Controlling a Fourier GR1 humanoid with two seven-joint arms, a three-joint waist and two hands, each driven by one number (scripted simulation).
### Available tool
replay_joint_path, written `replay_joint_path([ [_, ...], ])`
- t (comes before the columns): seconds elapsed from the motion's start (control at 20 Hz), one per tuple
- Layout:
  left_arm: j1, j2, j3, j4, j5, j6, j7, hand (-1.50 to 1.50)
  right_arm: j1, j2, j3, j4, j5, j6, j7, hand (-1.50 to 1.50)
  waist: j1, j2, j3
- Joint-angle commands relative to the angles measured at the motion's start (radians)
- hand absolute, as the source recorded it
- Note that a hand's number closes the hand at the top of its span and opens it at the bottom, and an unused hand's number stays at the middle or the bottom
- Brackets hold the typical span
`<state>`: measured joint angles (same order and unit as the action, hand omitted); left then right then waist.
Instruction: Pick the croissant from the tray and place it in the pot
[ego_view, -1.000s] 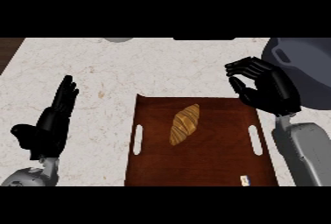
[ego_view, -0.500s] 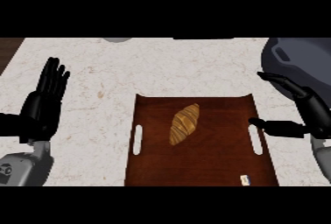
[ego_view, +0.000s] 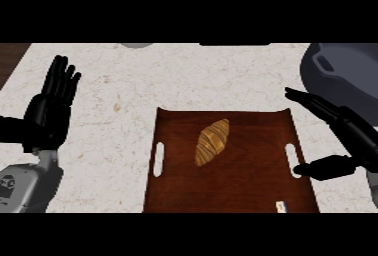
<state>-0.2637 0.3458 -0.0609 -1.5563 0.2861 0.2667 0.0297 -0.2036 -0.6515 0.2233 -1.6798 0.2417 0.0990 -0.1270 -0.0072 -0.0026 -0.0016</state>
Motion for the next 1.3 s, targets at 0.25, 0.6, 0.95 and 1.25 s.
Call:
replay_joint_path([
  [0.25,-0.009,-0.019,0.02,0.013,-0.011,-0.038,-0.003,0.0,-0.138,0.073,0.121,-0.123,0.1,0.184,0.405,-1.5,0.009,0.002,0.001],
  [0.6,-0.003,-0.038,0.04,0.031,-0.025,-0.057,-0.008,0.0,-0.19,0.232,0.205,-0.076,0.182,0.255,0.608,-1.5,0.01,0.002,0.001],
  [0.95,-0.035,-0.049,0.09,0.071,-0.062,-0.089,-0.022,0.0,-0.141,0.346,0.215,0.011,0.296,0.248,0.518,-1.5,0.008,0.003,0.002],
  [1.25,-0.034,-0.087,0.085,0.061,-0.09,-0.093,0.0,0.0,-0.22,0.415,0.164,0.156,0.376,0.226,0.394,-1.5,0.01,0.003,0.002],
])
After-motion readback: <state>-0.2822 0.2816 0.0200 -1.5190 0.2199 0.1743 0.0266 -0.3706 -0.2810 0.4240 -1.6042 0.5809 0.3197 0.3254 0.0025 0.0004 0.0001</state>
